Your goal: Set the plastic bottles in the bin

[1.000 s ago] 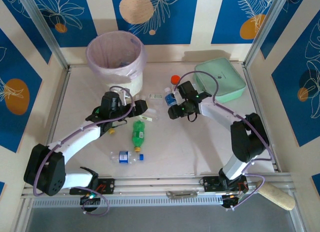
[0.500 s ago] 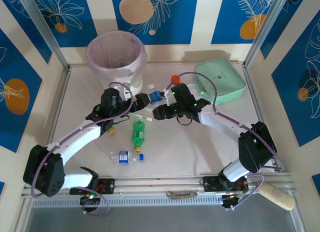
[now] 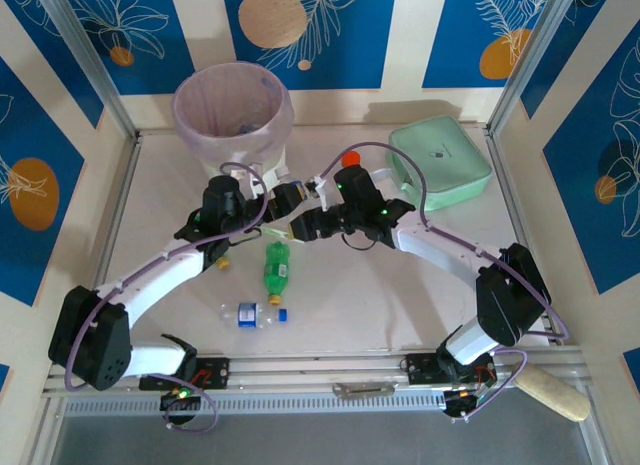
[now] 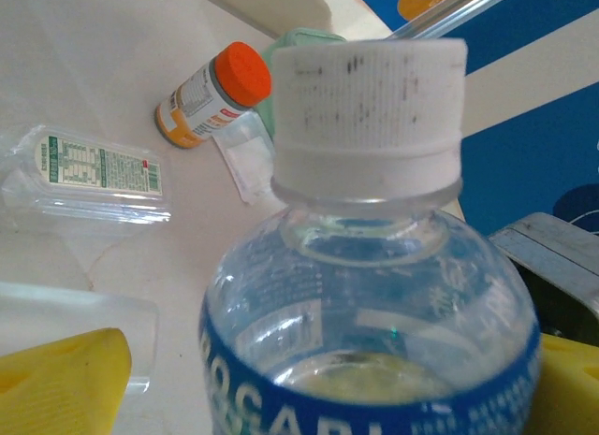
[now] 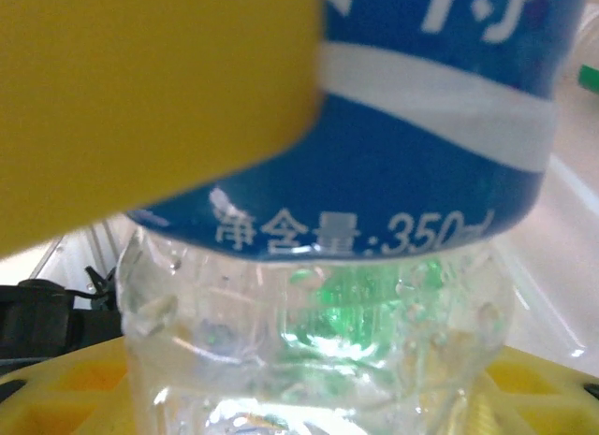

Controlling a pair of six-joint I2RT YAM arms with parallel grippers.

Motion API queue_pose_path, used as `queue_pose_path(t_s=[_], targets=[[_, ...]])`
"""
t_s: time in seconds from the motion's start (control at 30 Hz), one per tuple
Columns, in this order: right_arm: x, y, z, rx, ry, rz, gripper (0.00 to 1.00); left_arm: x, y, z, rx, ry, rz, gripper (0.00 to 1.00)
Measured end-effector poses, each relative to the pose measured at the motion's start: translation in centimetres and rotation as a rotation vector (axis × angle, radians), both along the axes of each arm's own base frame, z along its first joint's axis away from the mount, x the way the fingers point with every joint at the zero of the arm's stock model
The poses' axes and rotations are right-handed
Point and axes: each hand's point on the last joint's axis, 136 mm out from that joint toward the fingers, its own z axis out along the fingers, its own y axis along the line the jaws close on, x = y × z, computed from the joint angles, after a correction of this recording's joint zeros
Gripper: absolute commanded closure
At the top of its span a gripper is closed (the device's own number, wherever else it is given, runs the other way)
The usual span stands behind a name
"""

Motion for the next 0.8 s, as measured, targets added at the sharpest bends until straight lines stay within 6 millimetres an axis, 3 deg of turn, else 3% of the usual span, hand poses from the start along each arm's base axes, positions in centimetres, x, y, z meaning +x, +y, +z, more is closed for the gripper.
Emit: queue_pose_path(t_s=[0.27, 0.43, 0.8], targets=[[-0.47, 0.95, -0.07, 0.023, 0.019, 0.028, 0.47, 0.24, -0.65, 0.37, -0.038, -0.007, -0.018, 0.28], [-0.39, 1.02, -0.27, 0.022, 0.023, 0.026, 0.46, 0.3, -0.72, 0.29, -0.042, -0.003, -0.019, 0.35], [-0.35, 1.11, -0.21, 0.022, 0.018, 0.022, 0.17, 0.32, -0.6, -0.03, -0.028, -0.007, -0.016, 0.38]])
